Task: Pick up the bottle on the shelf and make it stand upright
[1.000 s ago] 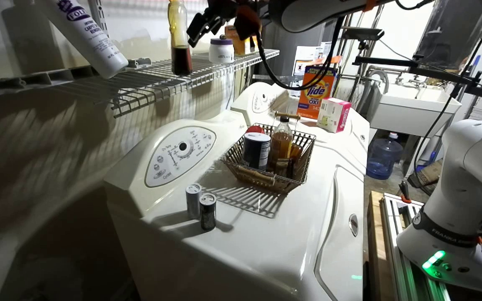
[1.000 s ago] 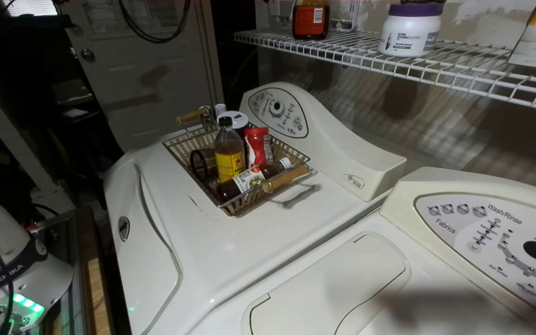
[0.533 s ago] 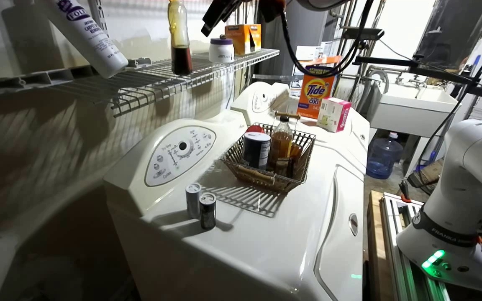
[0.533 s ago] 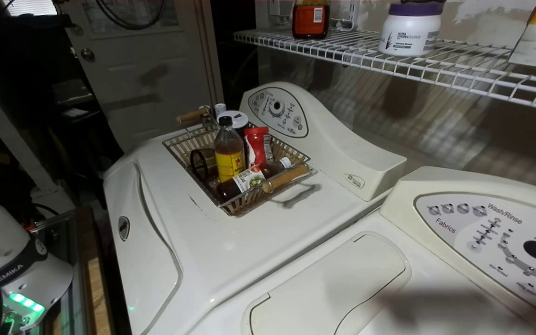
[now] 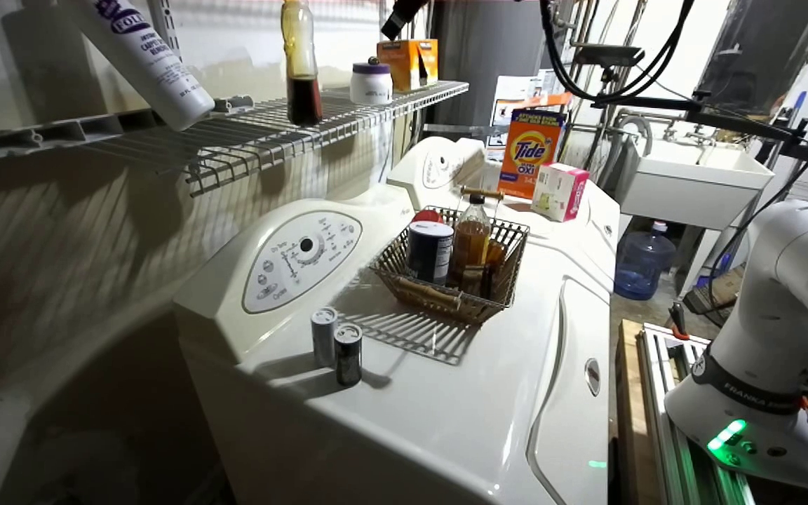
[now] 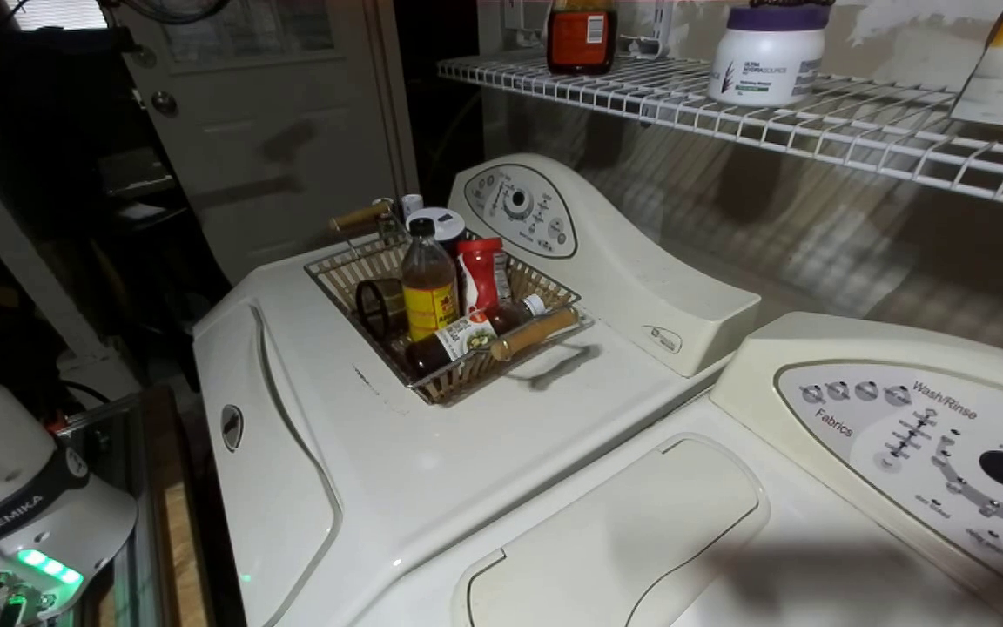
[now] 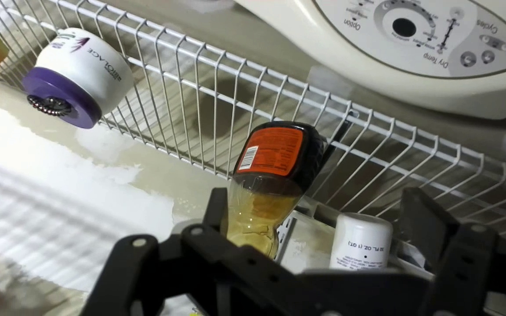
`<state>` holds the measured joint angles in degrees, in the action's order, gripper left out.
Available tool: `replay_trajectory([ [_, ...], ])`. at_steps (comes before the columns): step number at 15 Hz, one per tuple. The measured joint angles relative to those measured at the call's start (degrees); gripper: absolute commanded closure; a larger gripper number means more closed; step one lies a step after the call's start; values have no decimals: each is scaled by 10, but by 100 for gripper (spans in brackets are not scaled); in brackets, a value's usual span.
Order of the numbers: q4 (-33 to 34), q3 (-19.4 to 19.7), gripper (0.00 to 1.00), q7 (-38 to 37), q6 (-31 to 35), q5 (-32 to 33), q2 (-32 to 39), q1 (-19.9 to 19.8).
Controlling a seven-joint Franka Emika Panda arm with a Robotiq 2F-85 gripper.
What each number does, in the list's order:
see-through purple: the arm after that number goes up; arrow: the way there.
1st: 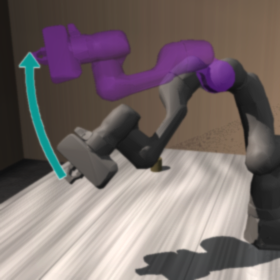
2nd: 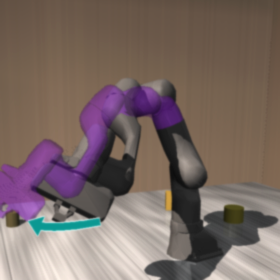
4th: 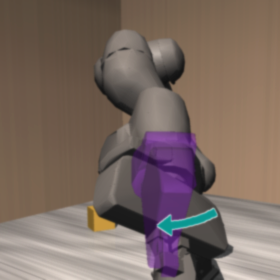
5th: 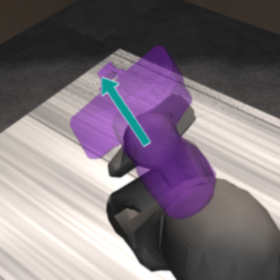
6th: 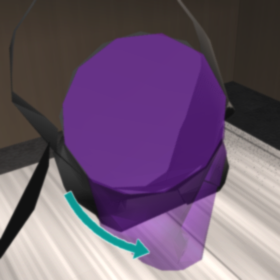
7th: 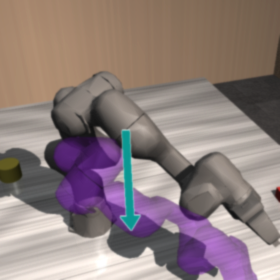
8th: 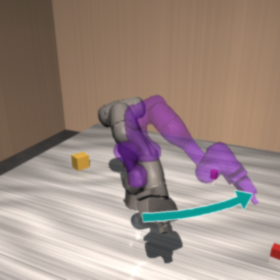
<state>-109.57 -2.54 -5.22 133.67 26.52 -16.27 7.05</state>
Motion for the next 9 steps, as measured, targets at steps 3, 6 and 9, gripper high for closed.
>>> replay_trajectory([
  [3,-26,-1,0,45,-4,-9,-35,-2],
  [6,-48,0,0,71,-2,-16,-64,-3],
  [9,-66,0,0,86,4,-17,-83,-3],
])
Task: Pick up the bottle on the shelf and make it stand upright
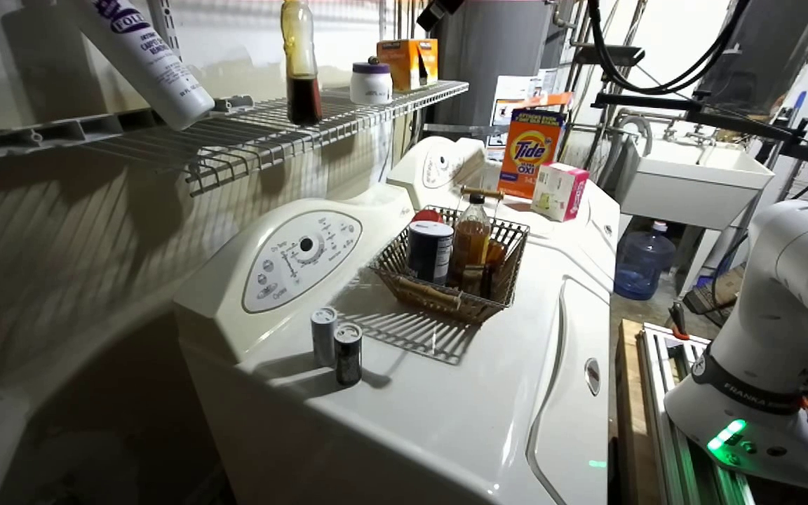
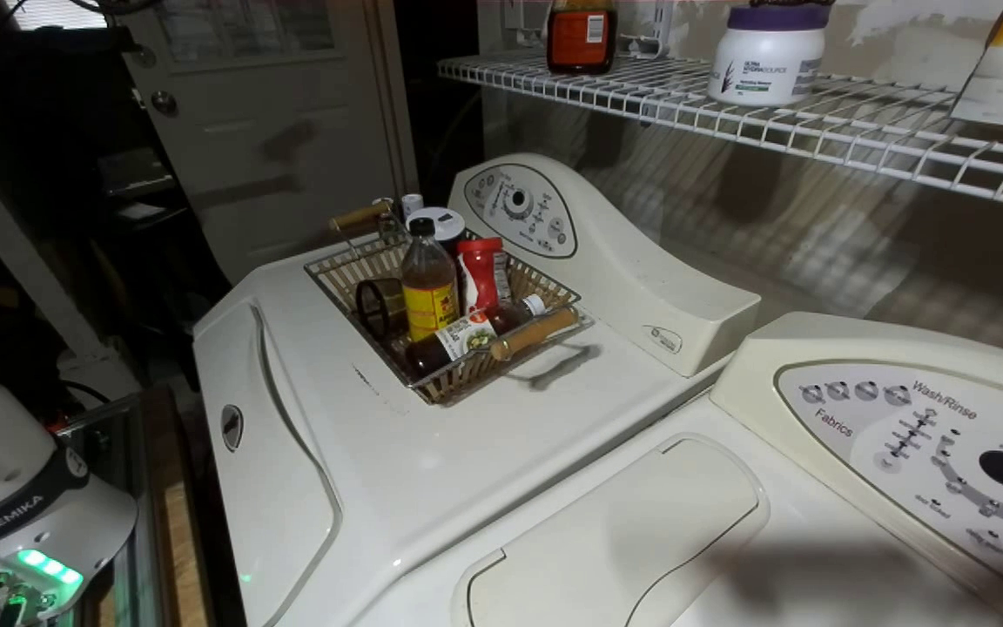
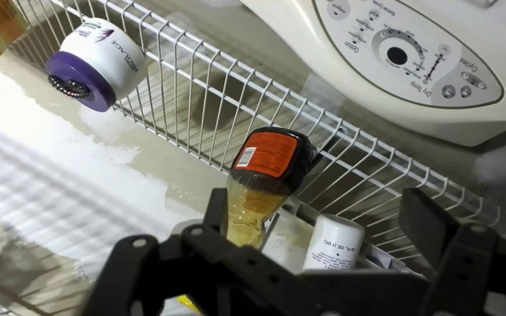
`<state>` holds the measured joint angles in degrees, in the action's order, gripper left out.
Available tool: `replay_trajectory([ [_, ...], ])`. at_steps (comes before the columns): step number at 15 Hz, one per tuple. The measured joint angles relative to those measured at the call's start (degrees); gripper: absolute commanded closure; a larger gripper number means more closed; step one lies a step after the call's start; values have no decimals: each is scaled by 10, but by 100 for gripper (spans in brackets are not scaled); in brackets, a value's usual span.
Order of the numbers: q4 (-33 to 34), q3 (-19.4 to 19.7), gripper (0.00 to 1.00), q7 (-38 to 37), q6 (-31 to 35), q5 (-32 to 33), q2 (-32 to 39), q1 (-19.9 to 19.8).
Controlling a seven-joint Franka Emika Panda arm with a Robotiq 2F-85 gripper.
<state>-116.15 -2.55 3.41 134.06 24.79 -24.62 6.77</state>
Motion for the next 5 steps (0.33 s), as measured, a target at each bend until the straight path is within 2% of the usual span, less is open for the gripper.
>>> replay_trajectory([
  [5,-7,0,0,3,3,0,-4,0],
])
